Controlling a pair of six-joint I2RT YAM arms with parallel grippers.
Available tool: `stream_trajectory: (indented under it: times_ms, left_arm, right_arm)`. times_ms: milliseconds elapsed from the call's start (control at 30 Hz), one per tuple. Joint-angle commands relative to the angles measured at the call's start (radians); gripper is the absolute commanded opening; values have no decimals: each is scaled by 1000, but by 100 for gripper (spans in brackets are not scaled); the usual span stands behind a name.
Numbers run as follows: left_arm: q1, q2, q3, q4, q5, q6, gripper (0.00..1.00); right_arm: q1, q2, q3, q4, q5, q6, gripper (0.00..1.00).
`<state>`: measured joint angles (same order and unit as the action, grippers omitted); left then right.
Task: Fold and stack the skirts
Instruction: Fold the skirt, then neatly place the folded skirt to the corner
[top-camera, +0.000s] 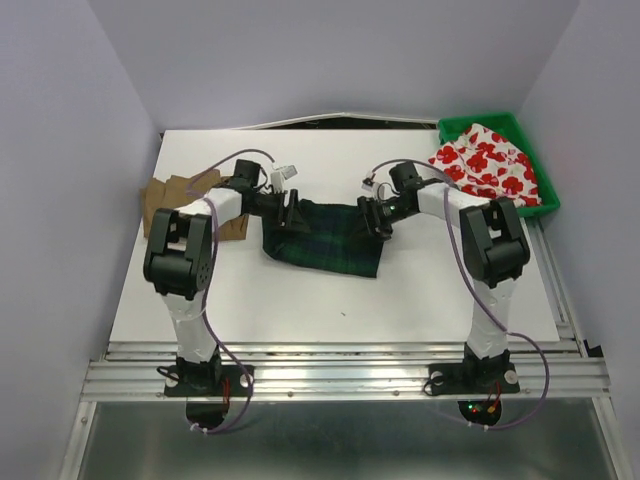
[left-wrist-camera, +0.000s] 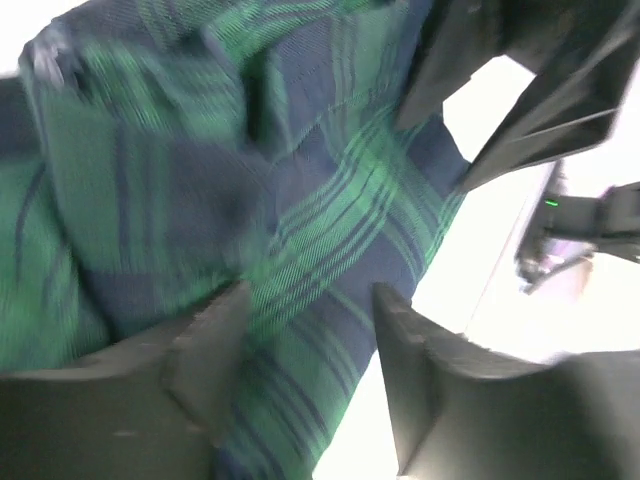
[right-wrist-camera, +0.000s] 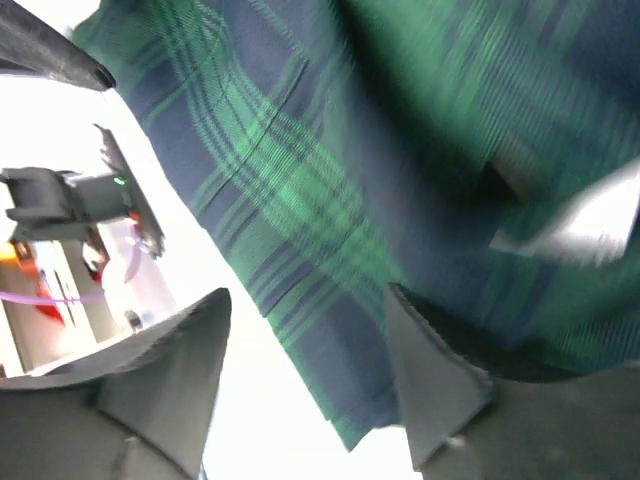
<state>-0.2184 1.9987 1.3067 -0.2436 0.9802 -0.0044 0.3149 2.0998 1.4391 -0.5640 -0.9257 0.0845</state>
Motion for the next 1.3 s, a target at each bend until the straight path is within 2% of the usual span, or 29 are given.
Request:
stream_trajectory:
  times_ms: [0, 33, 67, 100, 167, 233, 267, 333, 533, 833, 900, 967, 1167, 1267]
  left_arm:
    - [53, -283, -105, 15, -201, 16, 70]
    - [66, -329, -175, 29, -210, -11, 74]
    - [80, -410, -213, 38, -221, -52, 81]
    - [106, -444, -245, 43, -250, -118, 85]
    - [135, -507, -331, 24, -244, -155, 93]
    - [162, -514, -375, -23, -241, -187, 94]
    - [169, -506, -412, -28, -244, -196, 98]
    - [192, -518, -460, 6, -258, -233, 98]
    - [209, -453, -550, 104, -261, -318, 98]
    - [203, -255, -587, 374, -66, -405, 98]
    - [202, -227, -584, 421, -51, -420, 98]
    - [200, -210, -571, 452, -46, -424, 98]
    - [202, -146, -494, 442, -86, -407, 98]
    - [205, -129, -445, 397, -123, -372, 98]
  right_arm:
    - [-10, -217, -80, 126, 24, 209, 76]
    - [-10, -266, -154, 159, 62, 234, 80]
    - [-10, -356, -193, 199, 89, 262, 89]
    - [-20, -395, -227, 210, 111, 300, 93]
    - [-20, -484, -335, 239, 139, 377, 100]
    - [-43, -529, -419, 277, 152, 437, 100]
    - [-43, -550, -462, 295, 160, 467, 100]
    - [-56, -596, -584, 363, 183, 547, 100]
    - [-56, -558, -753, 539, 214, 612, 100]
    - [-56, -262, -721, 786, 146, 586, 100]
    - [-56, -219, -720, 876, 149, 586, 100]
    - [-56, -187, -703, 897, 156, 572, 100]
    - [-56, -119, -615, 794, 255, 413, 99]
    - [-68, -142, -582, 627, 304, 330, 99]
